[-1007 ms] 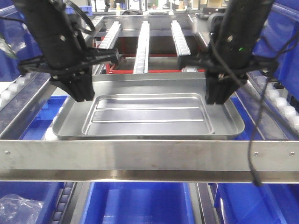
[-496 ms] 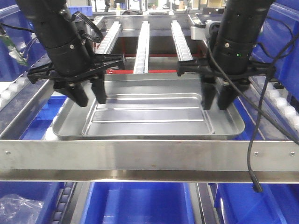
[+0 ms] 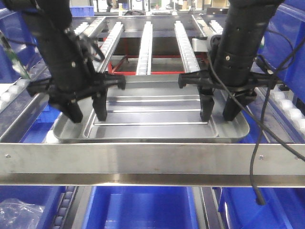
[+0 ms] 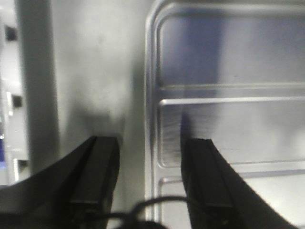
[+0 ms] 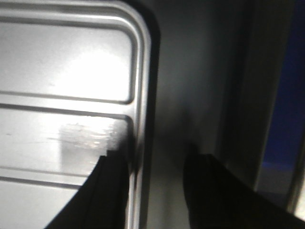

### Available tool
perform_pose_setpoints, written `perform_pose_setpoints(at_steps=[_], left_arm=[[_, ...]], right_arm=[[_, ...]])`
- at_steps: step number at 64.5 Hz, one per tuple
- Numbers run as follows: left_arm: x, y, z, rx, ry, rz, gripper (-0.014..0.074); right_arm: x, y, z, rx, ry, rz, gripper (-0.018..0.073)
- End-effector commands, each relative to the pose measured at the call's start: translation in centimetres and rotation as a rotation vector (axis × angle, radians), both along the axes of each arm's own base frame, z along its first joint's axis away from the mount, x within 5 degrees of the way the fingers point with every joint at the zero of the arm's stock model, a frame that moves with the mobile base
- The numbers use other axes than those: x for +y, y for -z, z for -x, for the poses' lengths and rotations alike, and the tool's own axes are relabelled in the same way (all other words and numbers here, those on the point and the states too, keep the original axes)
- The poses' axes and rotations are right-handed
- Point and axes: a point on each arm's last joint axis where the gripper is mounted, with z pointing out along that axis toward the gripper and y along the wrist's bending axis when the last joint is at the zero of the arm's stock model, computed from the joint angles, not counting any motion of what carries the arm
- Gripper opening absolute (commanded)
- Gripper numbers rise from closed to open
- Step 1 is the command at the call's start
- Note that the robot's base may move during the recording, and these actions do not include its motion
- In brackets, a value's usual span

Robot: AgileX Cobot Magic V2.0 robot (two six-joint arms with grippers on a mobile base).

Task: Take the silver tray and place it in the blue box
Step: 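Lower both grippers onto opposite side rims of the silver tray and close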

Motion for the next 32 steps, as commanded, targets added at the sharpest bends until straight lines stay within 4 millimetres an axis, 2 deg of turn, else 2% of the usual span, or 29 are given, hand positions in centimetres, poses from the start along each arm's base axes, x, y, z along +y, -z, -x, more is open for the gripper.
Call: perform_pose_setpoints(at_steps=[1,32], left_arm=[[0.11,-2.56,-0.56,-0.079,-0.018,0.053,0.0240],[0.59,-2.51,-0.80,-0.072,-0.038,0.061,0.0240]], right_arm=[[0.03,-3.06,-0.48,-0.113,-0.007,-0.029,0.0393],[0.04,-2.75,-0.61,-0.111,-0.005,-0.029,0.0393]])
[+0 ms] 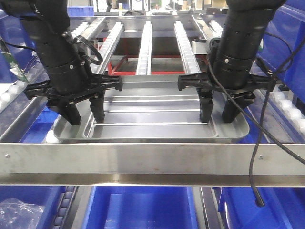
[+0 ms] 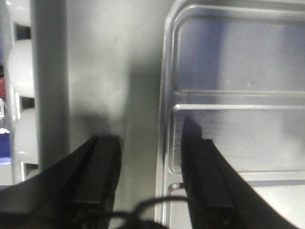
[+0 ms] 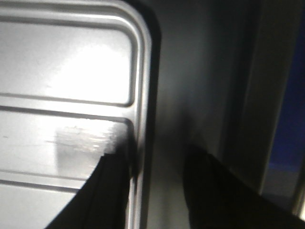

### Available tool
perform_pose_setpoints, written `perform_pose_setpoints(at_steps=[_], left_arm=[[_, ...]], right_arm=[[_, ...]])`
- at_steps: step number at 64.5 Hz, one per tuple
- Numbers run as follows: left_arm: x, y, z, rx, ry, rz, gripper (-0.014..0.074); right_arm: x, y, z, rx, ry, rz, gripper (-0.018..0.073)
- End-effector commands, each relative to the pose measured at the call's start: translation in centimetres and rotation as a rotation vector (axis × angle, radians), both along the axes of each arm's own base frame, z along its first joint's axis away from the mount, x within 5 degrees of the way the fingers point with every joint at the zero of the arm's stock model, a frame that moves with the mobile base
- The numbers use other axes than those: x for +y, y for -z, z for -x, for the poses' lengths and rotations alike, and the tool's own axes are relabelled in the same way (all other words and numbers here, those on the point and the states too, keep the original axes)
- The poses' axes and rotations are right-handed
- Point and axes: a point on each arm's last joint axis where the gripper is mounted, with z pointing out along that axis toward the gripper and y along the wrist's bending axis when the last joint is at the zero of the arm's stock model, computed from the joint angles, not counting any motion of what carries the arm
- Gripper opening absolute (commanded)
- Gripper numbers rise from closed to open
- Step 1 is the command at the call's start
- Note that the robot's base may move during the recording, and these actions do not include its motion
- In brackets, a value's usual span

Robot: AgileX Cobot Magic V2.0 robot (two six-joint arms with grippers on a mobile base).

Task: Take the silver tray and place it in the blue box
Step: 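Lower both grippers onto opposite side rims of the silver tray and close, then lift the silver tray up off the rollers with both grippers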

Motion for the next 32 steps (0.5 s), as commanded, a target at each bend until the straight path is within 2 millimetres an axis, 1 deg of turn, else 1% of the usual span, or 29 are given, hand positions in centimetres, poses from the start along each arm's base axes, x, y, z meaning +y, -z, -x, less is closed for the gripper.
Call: perform_pose_setpoints(at_steps=[1,12,18,23,30,32], left_arm=[[0.02,-2.64,-0.34,-0.081,-0.011,0.046,0.0240],[0.02,-2.64,-0.34,-0.081,-0.011,0.046,0.0223],[0.02,-2.64,-0.34,-0.081,-0.011,0.047,0.0172],[0.01,-2.64,-0.34,-0.080,-0.012,0.048,0.0080],[0.01,-2.64,-0.34,-0.080,-0.012,0.048,-0.0063],[0.01,-2.64,-0.34,-0.080,-0.012,0.048,-0.0099]], right_arm=[[-0.01,-2.87,-0.49,-0.107,-0.005,-0.028,0.0393],[0.00,-2.87,-0.50,-0.108,-0.005,-0.028,0.0393],[0.00,-2.87,-0.51,-0.109,-0.005,-0.028,0.0379],[0.00,-2.87,-0.51,-0.109,-0.005,-0.028,0.0309],[0.01,-2.88,-0.51,-0.110,-0.005,-0.029,0.0146],[0.01,-2.88,-0.51,-0.110,-0.005,-0.029,0.0088]])
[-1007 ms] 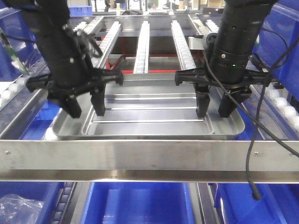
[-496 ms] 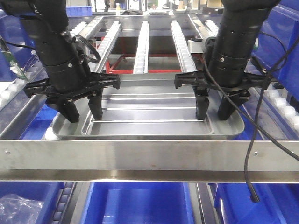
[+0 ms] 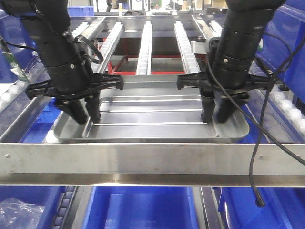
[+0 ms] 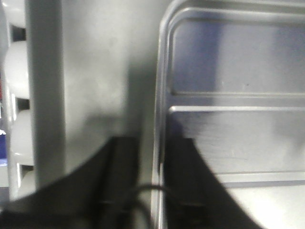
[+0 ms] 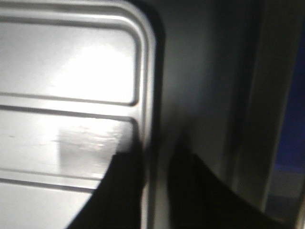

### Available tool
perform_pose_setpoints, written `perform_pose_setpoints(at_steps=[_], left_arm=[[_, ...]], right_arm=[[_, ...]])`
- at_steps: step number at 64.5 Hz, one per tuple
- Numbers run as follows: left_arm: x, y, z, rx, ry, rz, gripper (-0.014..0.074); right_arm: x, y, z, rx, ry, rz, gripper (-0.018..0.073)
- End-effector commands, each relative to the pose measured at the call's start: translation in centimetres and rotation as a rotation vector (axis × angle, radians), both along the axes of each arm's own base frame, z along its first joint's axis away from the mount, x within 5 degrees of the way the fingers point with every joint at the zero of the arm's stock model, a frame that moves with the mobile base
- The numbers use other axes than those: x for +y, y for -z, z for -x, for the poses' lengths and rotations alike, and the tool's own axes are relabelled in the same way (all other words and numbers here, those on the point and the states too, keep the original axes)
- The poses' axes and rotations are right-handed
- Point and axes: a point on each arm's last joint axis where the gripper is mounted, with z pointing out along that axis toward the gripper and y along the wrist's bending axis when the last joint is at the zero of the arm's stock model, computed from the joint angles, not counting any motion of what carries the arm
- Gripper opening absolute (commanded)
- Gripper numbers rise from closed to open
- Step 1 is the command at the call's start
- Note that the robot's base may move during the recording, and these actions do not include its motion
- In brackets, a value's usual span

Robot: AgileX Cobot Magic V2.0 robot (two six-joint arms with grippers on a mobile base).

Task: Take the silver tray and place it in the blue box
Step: 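Lift the silver tray up off the rollers with both grippers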

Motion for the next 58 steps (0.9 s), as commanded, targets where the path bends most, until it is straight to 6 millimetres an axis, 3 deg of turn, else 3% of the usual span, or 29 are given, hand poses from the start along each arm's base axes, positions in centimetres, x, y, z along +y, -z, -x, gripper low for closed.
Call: perform_pose_setpoints(at_steps=[1,10,31,42,58], left_arm=[[0.1,-2.6,-0.3,-0.080,-0.005,0.035,-0.0111],[0.1,-4.0,-0.4,-0.084,-0.022,0.063,-0.0098],[1.1,-10.7,2.5,-0.139,-0.011,0.086,-0.0097],[1.3,-13.3,5.2,-0.170,-0.018,0.118,-0.0097],[2.4,-13.8,11.1,-0.203,-0.052,0.076,-0.0097]], right_arm=[[-0.1,-2.9,-0.5,-0.103,-0.010,-0.016,0.0065],[0.1,-4.4,-0.5,-0.116,-0.006,-0.032,0.0054],[-0.7,-11.9,2.0,-0.257,0.019,-0.099,0.0054],[-0.9,-12.5,4.5,-0.243,0.034,-0.117,0.0060],[-0.4,-12.2,10.5,-0.285,0.067,-0.100,0.0060]])
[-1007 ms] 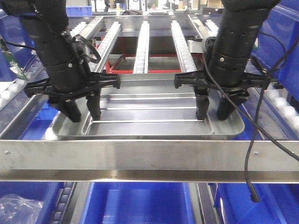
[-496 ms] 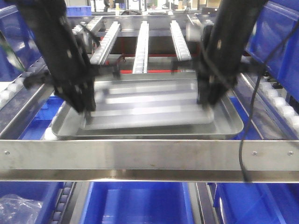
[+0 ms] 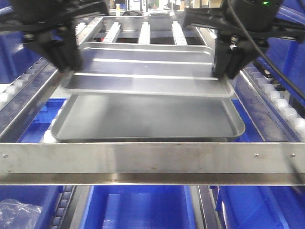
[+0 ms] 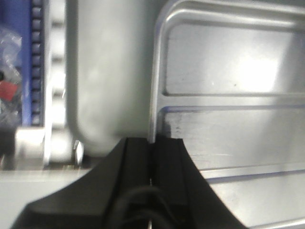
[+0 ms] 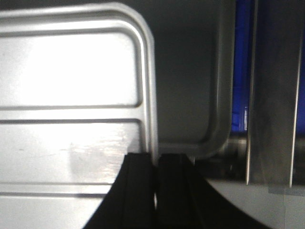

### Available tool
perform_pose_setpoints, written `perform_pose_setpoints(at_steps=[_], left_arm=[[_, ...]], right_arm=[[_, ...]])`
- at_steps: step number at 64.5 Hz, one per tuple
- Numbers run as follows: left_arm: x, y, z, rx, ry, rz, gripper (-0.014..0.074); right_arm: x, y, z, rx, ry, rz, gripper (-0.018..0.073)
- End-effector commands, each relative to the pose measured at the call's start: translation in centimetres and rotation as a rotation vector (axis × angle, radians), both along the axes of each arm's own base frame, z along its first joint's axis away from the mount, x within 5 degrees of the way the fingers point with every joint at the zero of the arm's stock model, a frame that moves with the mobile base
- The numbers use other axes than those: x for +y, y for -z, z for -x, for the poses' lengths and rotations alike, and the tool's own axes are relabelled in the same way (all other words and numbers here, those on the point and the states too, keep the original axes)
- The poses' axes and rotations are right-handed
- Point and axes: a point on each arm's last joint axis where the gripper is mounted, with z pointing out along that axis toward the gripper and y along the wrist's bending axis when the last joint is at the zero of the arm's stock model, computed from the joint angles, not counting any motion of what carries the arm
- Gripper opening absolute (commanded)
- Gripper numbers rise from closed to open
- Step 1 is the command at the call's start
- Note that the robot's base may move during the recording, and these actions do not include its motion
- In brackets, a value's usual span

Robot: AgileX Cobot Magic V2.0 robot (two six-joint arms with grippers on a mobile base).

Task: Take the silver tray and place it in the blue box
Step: 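Lift the silver tray up off the rollers with both grippers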

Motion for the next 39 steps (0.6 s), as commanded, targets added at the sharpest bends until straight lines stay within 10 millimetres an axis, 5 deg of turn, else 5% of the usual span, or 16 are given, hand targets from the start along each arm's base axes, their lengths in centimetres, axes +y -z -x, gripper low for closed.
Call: perform_pose_setpoints(at_steps=[1,20,39], left_arm=[[1.0,-2.5,2.7,-0.098,-0.017,0.010,-0.0097],[2.6,-1.7,10.1,-0.061,-0.024,0.027,-0.0097],[2.7,-0.4,12.3,-0.016,-0.004,-0.011,-0.0097]], right_arm=[[-0.6,-2.6,2.3,-0.137,0.009,-0.003,0.0060],[-1.0,-2.0,9.7,-0.122,-0.015,-0.044,0.0060],[-0.9,-1.2,12.7,-0.132,-0.017,0.046,0.0060]])
